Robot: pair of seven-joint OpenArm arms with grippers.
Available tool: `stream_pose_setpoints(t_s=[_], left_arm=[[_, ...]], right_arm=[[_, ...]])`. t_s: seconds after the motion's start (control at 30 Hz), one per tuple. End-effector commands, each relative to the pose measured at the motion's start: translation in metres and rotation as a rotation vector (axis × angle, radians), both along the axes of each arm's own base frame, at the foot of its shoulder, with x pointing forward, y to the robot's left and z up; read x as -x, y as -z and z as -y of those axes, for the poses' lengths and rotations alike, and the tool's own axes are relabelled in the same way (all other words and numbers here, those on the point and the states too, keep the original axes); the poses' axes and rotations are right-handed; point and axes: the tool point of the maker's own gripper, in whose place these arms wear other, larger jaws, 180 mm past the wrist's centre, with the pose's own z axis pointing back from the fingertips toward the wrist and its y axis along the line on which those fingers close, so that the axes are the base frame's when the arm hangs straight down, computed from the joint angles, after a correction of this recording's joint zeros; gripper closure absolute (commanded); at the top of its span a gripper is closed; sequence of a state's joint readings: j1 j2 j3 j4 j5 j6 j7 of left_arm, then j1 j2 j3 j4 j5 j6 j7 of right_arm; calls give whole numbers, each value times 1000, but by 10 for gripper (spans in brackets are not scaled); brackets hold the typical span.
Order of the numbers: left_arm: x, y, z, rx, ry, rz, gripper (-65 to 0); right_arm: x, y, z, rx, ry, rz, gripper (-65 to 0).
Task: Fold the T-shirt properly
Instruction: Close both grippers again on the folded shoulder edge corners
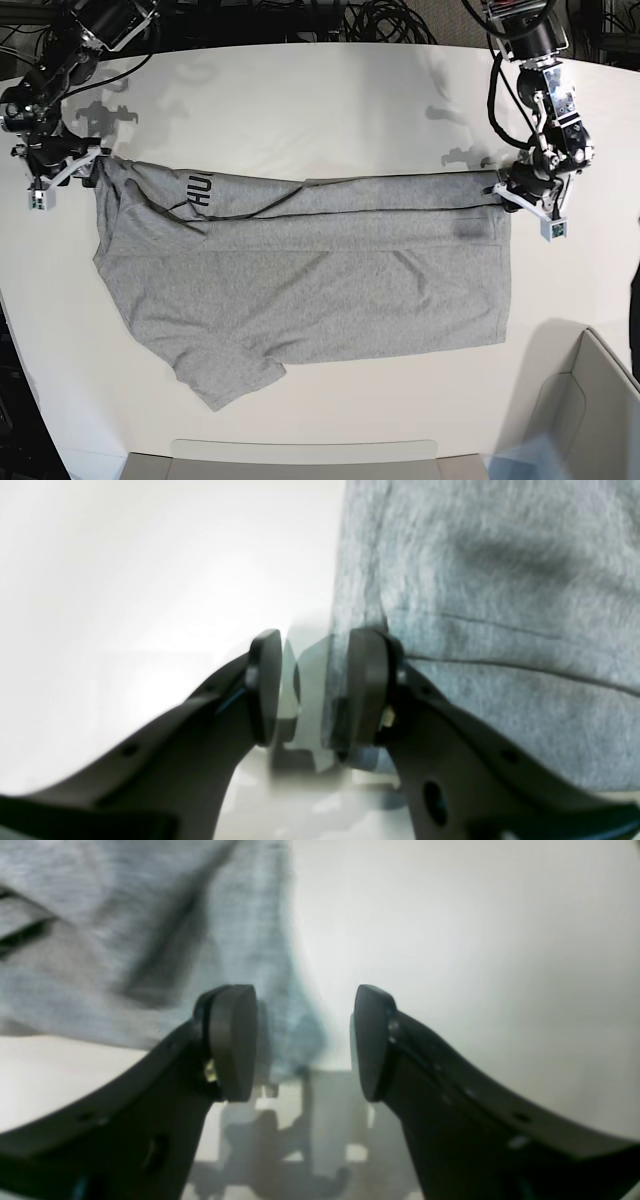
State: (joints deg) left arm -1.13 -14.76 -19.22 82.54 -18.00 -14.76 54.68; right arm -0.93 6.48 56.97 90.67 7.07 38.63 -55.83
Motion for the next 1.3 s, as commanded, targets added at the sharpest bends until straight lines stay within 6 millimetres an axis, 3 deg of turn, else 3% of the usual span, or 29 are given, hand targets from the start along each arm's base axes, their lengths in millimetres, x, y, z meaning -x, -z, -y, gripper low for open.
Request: stream_pose_setpoints(t_s=[0.0, 0.13, 0.6, 0.87, 0.97, 1.1, 1.2, 1.27], left_arm=[[-9, -13, -3, -11, 7, 34, -232], [-9, -12, -3, -9, 7, 31, -232], [-9, -13, -3, -5, 4, 31, -232], [-11, -15, -2, -5, 4, 38, -232], [-15, -25, 0, -13, 10, 69, -232], [-28, -59, 11, -32, 31, 174, -232], [-30, -59, 14, -25, 30, 179, -234], [-27, -48, 11, -15, 20, 150, -248]], right_arm=[[-8, -21, 11, 28, -5, 55, -315], [-7, -26, 23, 35, 18, 59, -315], [-9, 25, 10, -141, 41, -21, -315], [-13, 29, 6, -159, 34, -27, -315], [-18, 32, 1, -184, 32, -36, -315], [-16, 42, -3, -215, 32, -68, -315], [-16, 42, -3, -215, 31, -71, -315], [-16, 42, -3, -214, 31, -73, -315]])
